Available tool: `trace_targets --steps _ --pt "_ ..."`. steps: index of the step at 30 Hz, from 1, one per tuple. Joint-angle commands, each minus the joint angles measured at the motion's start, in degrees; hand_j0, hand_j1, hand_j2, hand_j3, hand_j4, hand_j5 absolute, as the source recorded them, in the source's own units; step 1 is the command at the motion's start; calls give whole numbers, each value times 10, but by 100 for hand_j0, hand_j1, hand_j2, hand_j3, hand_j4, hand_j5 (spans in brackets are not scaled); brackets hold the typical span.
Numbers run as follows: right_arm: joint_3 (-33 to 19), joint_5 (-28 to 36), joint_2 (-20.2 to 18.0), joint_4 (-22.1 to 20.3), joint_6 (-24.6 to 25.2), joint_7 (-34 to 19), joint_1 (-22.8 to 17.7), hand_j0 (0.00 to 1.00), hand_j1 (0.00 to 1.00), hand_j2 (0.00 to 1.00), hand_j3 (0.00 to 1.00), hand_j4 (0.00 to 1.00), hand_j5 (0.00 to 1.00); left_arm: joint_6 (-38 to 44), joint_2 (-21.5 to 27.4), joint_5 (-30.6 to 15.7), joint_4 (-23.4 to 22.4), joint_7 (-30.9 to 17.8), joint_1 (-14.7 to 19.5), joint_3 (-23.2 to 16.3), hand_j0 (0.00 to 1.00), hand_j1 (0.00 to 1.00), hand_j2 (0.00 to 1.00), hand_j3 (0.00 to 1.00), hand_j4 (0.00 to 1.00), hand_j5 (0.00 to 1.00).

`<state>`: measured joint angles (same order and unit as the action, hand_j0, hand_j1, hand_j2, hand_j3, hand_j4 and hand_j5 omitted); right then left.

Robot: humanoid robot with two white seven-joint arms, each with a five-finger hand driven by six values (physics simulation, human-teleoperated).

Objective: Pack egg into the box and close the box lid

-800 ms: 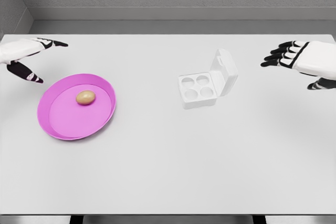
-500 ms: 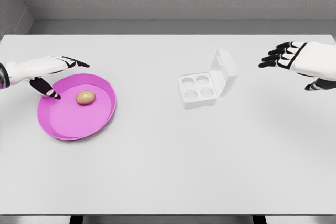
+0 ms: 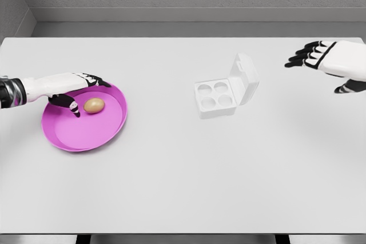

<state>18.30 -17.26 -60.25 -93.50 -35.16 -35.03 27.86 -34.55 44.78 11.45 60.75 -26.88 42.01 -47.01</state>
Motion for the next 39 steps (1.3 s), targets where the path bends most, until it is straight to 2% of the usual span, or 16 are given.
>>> trace_targets --steps 1,3,6,9,13,15,18,21,24,29,39 --pt "2 -8 2 4 2 0 0 100 100 100 100 100 100 -4 3 16 2 -2 1 -3 96 96 96 96 96 96" --pt "2 -8 3 9 2 0 2 100 100 100 100 100 100 -4 7 14 10 -2 3 -4 96 96 96 96 96 96" --pt "27 -29 20 21 2 0 25 100 100 100 100 100 100 -4 21 12 44 2 3 -4 96 96 96 96 96 96" --pt "27 -30 23 22 2 0 33 100 100 100 100 100 100 -4 44 10 77 3 4 -4 97 97 97 97 97 97" --pt "42 -51 46 34 2 0 54 100 100 100 100 100 100 -4 51 6 80 2 4 -4 95 95 95 95 95 95" --pt "43 -54 62 54 2 0 65 100 100 100 100 100 100 -4 51 8 80 -3 3 -18 86 86 86 86 86 86" --pt "81 -64 84 88 2 0 98 100 100 100 100 100 100 -4 44 10 78 -45 4 -25 80 80 80 80 80 80" --pt "86 -75 93 104 2 0 108 100 100 100 100 100 100 -4 43 13 75 -46 7 -25 80 80 80 80 80 80" --pt "118 -80 109 133 2 0 133 100 100 100 100 100 100 -4 42 12 68 -46 9 -24 80 80 80 80 80 80" --pt "147 -88 116 156 2 0 133 100 100 100 100 100 100 -4 32 11 52 -45 15 -24 80 80 80 80 80 80" --pt "159 -101 124 188 2 0 134 100 100 100 100 100 100 -4 17 6 56 -43 29 -24 80 80 80 80 80 80"
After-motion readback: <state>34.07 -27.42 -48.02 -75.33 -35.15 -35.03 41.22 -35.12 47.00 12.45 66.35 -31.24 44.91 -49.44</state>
